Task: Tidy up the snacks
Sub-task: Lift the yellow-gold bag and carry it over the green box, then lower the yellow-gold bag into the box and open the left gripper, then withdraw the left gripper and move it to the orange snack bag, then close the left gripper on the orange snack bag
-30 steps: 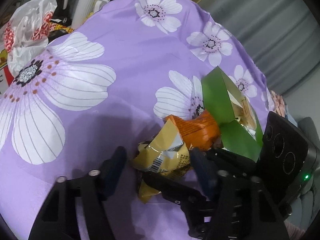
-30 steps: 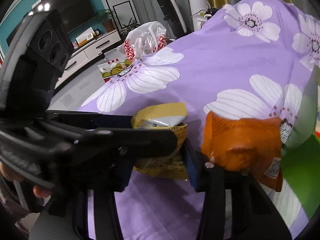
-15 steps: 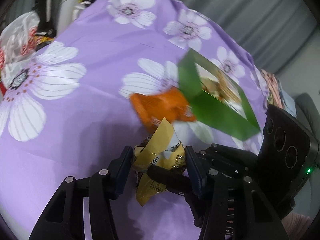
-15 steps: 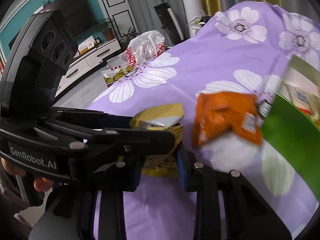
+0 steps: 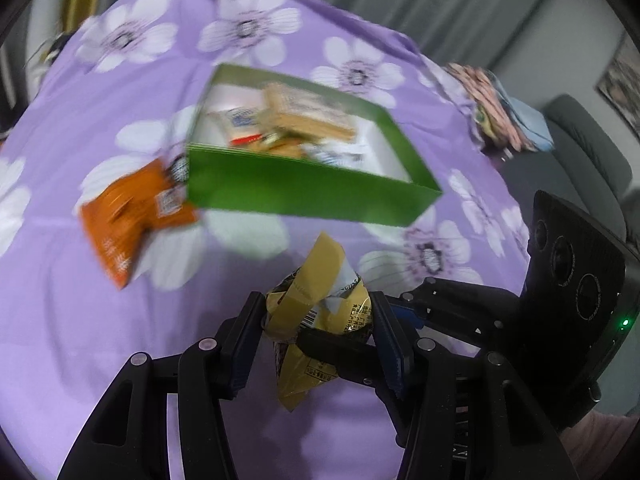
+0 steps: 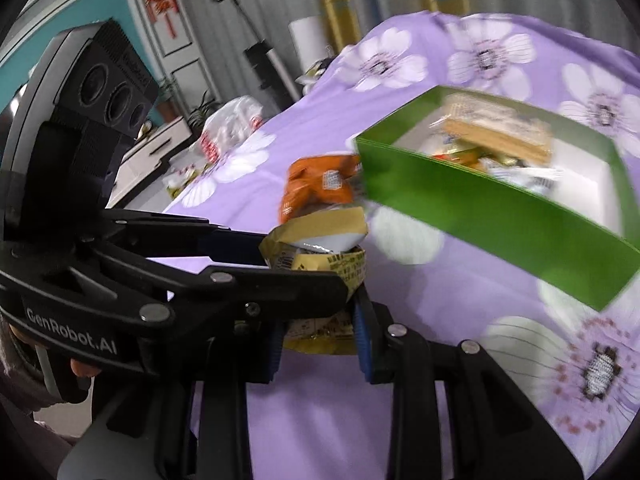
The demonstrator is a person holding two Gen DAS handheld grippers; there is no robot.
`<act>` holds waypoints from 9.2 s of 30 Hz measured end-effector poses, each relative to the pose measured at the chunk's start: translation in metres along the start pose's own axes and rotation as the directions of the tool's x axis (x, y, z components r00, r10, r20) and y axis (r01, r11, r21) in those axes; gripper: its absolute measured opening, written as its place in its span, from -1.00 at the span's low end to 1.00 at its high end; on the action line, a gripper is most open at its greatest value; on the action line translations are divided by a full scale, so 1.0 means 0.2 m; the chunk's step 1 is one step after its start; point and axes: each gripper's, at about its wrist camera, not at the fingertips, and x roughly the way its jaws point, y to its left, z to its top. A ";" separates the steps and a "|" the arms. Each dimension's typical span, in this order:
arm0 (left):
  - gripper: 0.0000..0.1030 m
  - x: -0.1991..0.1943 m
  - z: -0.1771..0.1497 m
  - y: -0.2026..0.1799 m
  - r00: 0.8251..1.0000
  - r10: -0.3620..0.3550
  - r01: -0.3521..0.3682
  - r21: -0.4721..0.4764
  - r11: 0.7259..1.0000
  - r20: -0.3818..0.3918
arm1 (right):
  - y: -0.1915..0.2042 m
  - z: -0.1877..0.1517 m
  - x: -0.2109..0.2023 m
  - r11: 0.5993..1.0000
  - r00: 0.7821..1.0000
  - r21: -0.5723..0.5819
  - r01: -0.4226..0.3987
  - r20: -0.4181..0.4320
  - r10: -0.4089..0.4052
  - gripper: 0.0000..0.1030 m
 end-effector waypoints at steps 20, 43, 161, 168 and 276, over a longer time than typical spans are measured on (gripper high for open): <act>0.03 0.08 0.10 -0.36 1.000 0.028 -0.026 0.166 0.986 -0.012 | -0.21 -0.06 -0.26 0.995 0.991 0.093 0.028 0.131 -0.040 -0.41; 0.03 0.17 0.12 -0.48 0.999 0.034 -0.025 0.217 0.976 -0.039 | -0.29 -0.12 -0.33 0.989 0.986 0.143 0.038 0.156 -0.060 -0.41; 0.37 0.65 0.82 -0.15 0.992 0.108 -0.096 0.149 0.984 -0.071 | -0.78 0.48 0.10 0.959 0.972 0.160 0.233 -0.012 -0.234 0.10; 0.38 0.65 0.81 -0.15 0.990 0.124 -0.112 0.154 0.982 -0.069 | -0.77 0.48 0.10 0.960 0.972 0.157 0.233 -0.019 -0.233 0.10; 0.93 -0.03 0.14 0.81 0.994 0.038 0.017 -0.490 0.871 0.103 | 0.05 0.37 0.56 0.999 0.997 0.015 -0.030 -0.076 0.031 0.61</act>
